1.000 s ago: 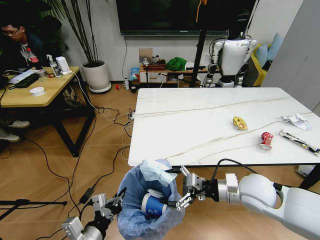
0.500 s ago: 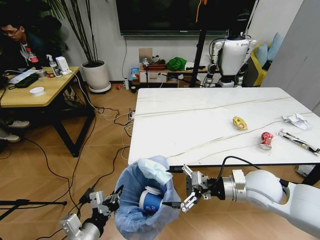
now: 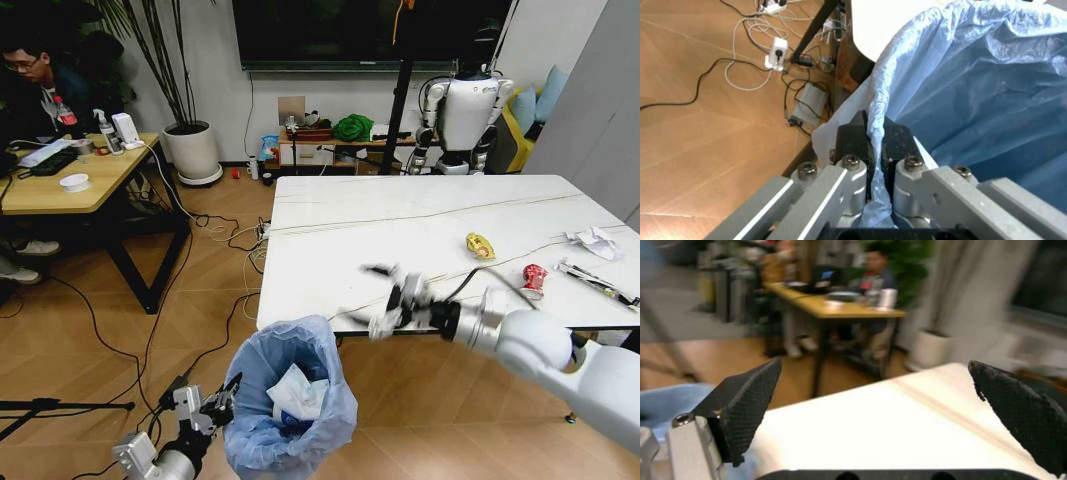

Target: Pick up the trash bin and place the trash from the table into it.

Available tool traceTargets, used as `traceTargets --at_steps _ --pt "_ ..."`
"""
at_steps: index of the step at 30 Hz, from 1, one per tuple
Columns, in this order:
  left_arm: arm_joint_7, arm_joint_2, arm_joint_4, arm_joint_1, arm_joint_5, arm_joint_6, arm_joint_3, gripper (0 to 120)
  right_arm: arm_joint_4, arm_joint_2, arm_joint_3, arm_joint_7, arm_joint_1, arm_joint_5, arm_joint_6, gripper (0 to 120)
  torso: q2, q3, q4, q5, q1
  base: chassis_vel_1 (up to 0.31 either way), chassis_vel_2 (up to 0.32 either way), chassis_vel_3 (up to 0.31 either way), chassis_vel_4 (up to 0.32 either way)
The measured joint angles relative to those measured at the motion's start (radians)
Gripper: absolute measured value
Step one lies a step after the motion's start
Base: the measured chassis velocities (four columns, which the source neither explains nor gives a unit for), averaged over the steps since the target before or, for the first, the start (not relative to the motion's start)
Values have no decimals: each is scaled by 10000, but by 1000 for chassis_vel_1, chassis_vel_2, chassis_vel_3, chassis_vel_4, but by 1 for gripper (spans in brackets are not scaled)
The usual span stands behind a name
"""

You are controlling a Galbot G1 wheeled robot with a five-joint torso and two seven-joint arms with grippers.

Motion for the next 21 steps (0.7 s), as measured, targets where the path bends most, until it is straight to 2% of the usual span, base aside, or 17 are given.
traceTargets --at_steps 1,3,5,7,9,10,13,14,17,21 --pt "0 0 0 0 0 0 0 0 0 0 0 0 0 0 0 100 0 0 0 0 0 0 0 0 0" --pt "28 -51 -19 128 64 -3 -113 0 -585 462 1589 209 -733 93 -56 100 0 0 0 -4 0 0 0 0 0" --pt "38 -58 -19 153 84 -4 -137 0 -692 551 1971 216 -913 119 -111 100 0 0 2 -4 0 0 0 0 0" --pt "52 -124 -19 213 165 -14 -252 0 -1002 987 3835 202 -1904 149 -437 100 0 0 0 -7 0 0 0 0 0" --pt "58 -210 -20 234 205 -17 -359 0 -1098 1446 5078 197 -2776 122 -676 100 1 0 -2 -5 0 0 0 0 0" --pt "58 -210 -20 234 205 -17 -359 0 -1098 1446 5078 197 -2776 122 -676 100 1 0 -2 -5 0 0 0 0 0" --pt "76 -265 -20 290 302 -31 -537 0 -1096 2296 6645 202 -3885 -2 -967 100 0 0 -3 -3 -1 0 0 0 0" --pt "76 -265 -20 290 302 -31 -537 0 -1096 2296 6645 202 -3885 -2 -967 100 0 0 -3 -3 -1 0 0 0 0" --pt "105 -304 -50 326 338 -37 -710 0 -923 3348 7979 116 -4786 -236 -1092 100 1 -1 -2 -4 -1 0 0 0 0" --pt "136 -362 -54 342 358 -52 -819 0 -821 4065 8823 -307 -5428 -479 -1058 100 1 -1 -2 -4 -1 0 0 0 0"
